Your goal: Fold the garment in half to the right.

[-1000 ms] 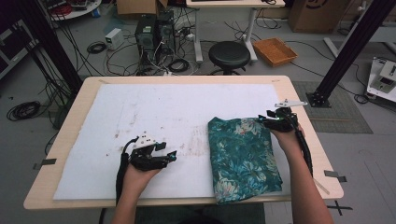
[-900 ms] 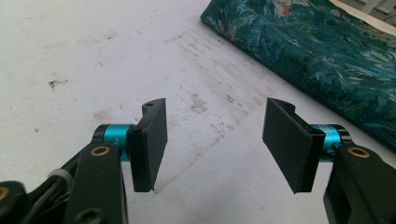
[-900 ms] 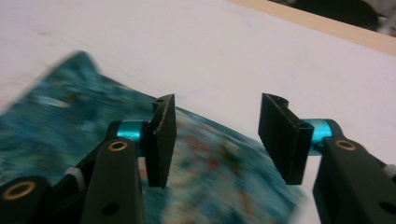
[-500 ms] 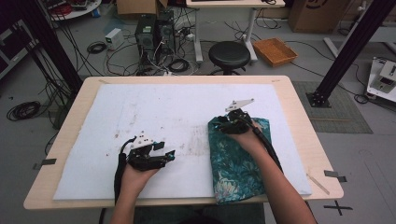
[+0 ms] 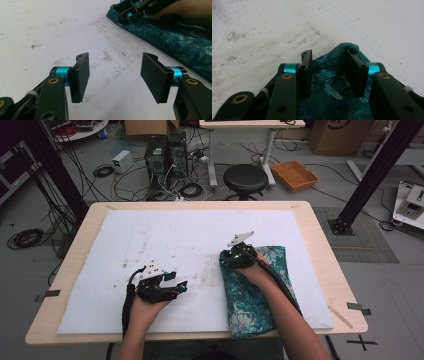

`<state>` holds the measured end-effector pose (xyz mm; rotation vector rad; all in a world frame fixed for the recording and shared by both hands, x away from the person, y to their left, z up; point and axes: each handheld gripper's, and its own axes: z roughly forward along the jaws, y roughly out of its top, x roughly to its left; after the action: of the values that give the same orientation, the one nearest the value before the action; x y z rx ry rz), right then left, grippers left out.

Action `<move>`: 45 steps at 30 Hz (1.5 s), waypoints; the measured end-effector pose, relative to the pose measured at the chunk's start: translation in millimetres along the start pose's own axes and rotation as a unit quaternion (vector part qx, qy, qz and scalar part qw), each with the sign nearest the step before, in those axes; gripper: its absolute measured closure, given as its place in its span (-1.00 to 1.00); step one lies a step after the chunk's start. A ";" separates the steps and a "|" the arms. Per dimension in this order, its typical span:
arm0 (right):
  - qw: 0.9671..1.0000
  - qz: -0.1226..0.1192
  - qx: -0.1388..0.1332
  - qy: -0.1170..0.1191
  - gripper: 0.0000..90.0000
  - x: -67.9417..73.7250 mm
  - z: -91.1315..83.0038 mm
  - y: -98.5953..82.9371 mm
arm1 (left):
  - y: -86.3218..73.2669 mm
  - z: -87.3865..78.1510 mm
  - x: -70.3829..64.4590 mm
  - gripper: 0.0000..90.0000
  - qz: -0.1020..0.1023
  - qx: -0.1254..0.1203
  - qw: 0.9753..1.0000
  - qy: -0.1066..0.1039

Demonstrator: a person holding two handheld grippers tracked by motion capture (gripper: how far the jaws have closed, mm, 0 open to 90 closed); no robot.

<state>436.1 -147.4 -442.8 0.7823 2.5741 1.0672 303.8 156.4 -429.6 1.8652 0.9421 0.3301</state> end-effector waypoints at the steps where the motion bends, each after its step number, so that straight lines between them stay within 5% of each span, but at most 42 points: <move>1: 1.000 -0.001 -0.001 -0.001 0.33 0.2 -0.1 0.1 | 0.0 0.2 -0.2 -0.11 0.001 0.001 1.000 0.000; 5: 1.000 0.007 -0.003 -0.004 0.16 -4.6 -10.1 0.6 | -0.5 -0.6 0.3 -0.11 0.000 0.000 1.000 0.000; 9: 0.998 0.035 -0.036 -0.026 0.17 -21.5 -38.9 -7.9 | -1.3 -2.1 2.2 -0.11 -0.003 -0.001 1.000 0.004; 14: 0.992 0.098 -0.041 -0.061 0.20 -53.6 -66.1 -34.3 | -1.2 -1.6 1.3 -0.11 -0.002 0.000 1.000 0.004; 19: 0.986 0.137 -0.022 -0.089 0.22 -79.1 -74.7 -66.7 | -1.5 0.1 0.4 -0.11 -0.001 0.002 1.000 0.004; 23: 0.981 0.163 -0.043 -0.097 0.24 -92.0 -83.2 -83.0 | -2.5 2.4 0.2 -0.11 -0.002 0.005 1.000 0.004; 28: 0.979 0.163 -0.059 -0.110 0.16 -92.1 -95.1 -84.2 | -2.7 2.4 1.6 -0.11 0.000 0.007 1.000 0.004; 33: 0.983 0.136 -0.053 -0.114 -0.06 -81.3 -109.1 -82.6 | -3.0 -0.5 5.5 -0.12 -0.005 0.000 1.000 0.009; 45: 0.981 0.126 -0.096 -0.112 -0.28 -61.2 -143.3 -98.8 | 11.1 -7.6 8.8 -0.21 0.015 -0.018 1.000 0.007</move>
<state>389.4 -323.2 -411.3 1.1274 2.1896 1.2012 310.3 165.3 -417.9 1.8482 0.9118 0.3759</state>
